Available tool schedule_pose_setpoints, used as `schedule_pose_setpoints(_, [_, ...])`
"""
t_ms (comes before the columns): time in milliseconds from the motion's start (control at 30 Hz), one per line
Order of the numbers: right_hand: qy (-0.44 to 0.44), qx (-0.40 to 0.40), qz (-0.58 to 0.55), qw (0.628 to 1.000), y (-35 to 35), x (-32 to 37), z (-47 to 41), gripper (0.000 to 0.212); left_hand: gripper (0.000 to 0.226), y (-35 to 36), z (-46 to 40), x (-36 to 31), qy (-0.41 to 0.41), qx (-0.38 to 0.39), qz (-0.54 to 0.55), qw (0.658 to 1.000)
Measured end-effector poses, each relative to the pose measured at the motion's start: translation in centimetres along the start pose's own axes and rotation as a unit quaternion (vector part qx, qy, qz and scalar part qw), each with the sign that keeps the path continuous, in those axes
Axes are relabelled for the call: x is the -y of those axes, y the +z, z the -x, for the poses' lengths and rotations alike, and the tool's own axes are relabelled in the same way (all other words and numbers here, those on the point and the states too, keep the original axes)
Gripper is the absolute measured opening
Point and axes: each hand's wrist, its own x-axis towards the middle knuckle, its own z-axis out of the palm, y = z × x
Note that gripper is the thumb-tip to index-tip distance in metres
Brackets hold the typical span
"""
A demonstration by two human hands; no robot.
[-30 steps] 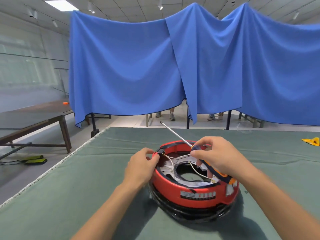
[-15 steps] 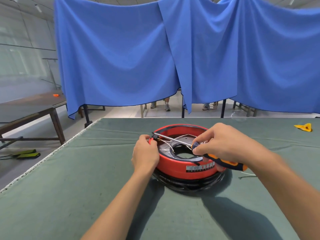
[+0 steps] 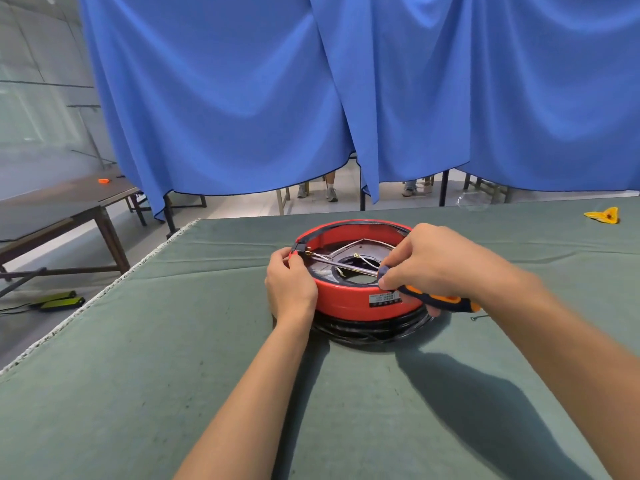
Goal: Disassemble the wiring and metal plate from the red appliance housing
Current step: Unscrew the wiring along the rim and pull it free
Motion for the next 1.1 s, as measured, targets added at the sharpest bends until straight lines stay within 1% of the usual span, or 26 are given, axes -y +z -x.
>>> schedule_pose_setpoints(133, [0.001, -0.012, 0.005, 1.0, 0.0, -0.03, -0.22, 0.007, 0.025, 0.14, -0.01, 0.01, 0.001, -0.009, 0.008, 1.0])
schedule_pose_setpoints(400, [-0.003, 0.011, -0.005, 1.0, -0.12, -0.21, 0.24, 0.007, 0.025, 0.22, -0.16, 0.27, 0.0, -0.016, 0.006, 1.0])
schedule_pose_setpoints(667, [0.01, 0.003, -0.004, 1.0, 0.23, 0.18, 0.56, 0.013, 0.025, 0.22, 0.02, 0.23, -0.004, -0.022, 0.011, 1.0])
schedule_pose_setpoints(1100, [0.017, 0.003, -0.011, 1.0, 0.44, 0.38, 0.68, 0.013, 0.023, 0.22, -0.11, 0.42, 0.0, -0.024, 0.012, 1.0])
